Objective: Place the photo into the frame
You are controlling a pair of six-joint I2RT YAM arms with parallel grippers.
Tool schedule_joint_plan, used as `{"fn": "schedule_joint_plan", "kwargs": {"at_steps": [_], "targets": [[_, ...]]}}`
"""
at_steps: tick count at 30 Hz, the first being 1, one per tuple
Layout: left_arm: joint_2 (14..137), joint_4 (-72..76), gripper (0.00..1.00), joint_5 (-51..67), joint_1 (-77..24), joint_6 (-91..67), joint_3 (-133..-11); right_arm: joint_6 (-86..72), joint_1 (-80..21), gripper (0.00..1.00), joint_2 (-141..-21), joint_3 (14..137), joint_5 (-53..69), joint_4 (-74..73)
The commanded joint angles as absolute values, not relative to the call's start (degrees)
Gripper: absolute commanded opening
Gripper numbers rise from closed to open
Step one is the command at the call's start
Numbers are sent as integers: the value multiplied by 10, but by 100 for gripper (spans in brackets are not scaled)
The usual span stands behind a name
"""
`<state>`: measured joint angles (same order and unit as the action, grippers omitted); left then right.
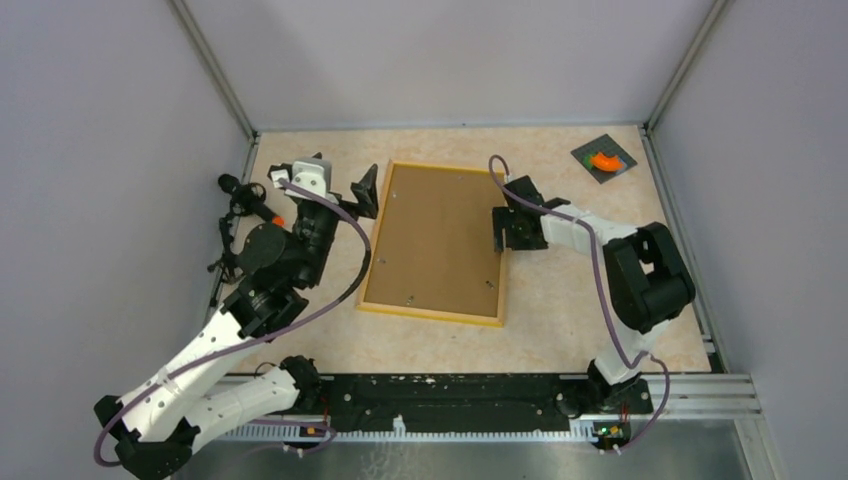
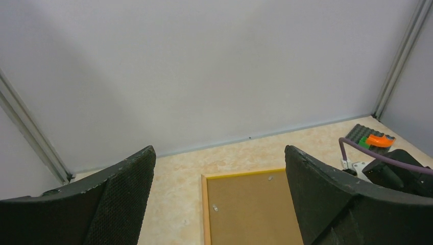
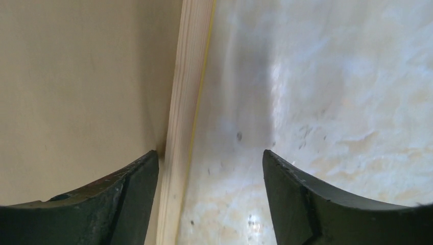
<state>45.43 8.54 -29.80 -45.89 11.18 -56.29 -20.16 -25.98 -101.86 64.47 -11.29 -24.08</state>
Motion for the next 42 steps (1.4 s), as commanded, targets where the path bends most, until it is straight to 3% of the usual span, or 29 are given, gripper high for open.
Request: {"fn": "schedule_joint_plan", "kwargs": {"at_steps": [1, 7, 12, 18, 21, 28, 35, 39, 42], "targets": [[482, 92, 99, -277, -458, 86, -579, -197, -267, 74, -953, 595, -30, -251], [564, 63, 98, -295, -458, 45, -602, -232, -297, 74, -966, 558, -33, -208], [636, -46, 98, -290, -437, -21, -663, -230, -301, 54, -981, 560, -67, -219], [707, -205, 98, -36, -212, -186, -677, -199, -298, 32, -982, 541, -84, -225], [768, -241, 97, 20, -151, -203, -668, -192, -291, 25, -968, 520, -67, -214], [919, -270, 77, 137, -91, -191, -668, -175, -282, 25, -929, 486, -31, -199], [1009, -246, 60, 144, -93, -157, -667, -180, -284, 59, -907, 468, 20, -188], [1044, -255, 51, 131, -101, -153, -677, -187, -291, 62, -905, 479, 22, -205], [1061, -269, 50, 105, -112, -152, -683, -191, -309, 61, -901, 494, 11, -224]]}}
